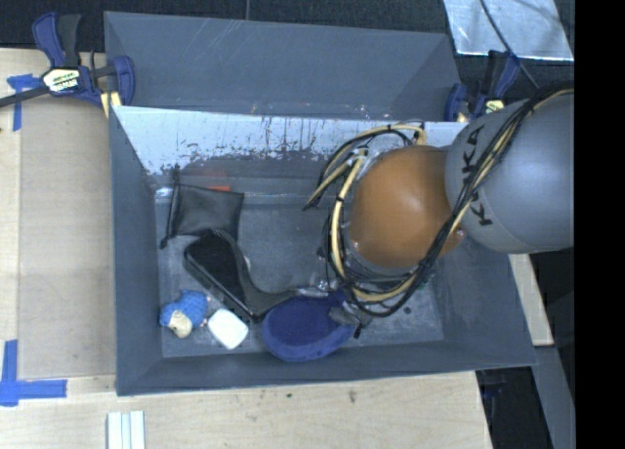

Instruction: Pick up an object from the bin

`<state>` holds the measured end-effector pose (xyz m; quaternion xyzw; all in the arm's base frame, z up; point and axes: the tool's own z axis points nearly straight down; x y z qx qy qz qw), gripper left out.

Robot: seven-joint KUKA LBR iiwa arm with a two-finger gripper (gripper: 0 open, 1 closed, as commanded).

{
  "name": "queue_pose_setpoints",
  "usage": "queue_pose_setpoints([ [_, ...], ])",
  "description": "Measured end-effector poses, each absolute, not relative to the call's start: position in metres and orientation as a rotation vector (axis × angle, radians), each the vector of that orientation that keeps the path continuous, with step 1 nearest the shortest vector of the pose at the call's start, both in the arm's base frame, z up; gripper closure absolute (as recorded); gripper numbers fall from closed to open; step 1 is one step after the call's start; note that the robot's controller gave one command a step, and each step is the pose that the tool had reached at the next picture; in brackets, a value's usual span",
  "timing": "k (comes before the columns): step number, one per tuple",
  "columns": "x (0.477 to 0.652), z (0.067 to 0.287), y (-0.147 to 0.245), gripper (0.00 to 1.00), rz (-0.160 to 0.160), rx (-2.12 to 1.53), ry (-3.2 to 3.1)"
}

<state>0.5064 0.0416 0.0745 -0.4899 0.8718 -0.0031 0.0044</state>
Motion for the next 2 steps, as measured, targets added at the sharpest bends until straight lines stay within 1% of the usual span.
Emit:
queue_pose_setpoints([
  [1, 0.509, 0.102, 0.042, 1.0, -0.005, -1.529, 2.732],
  [2, 0.511, 0.174, 0.042, 1.0, -0.006, -1.526, 2.735],
])
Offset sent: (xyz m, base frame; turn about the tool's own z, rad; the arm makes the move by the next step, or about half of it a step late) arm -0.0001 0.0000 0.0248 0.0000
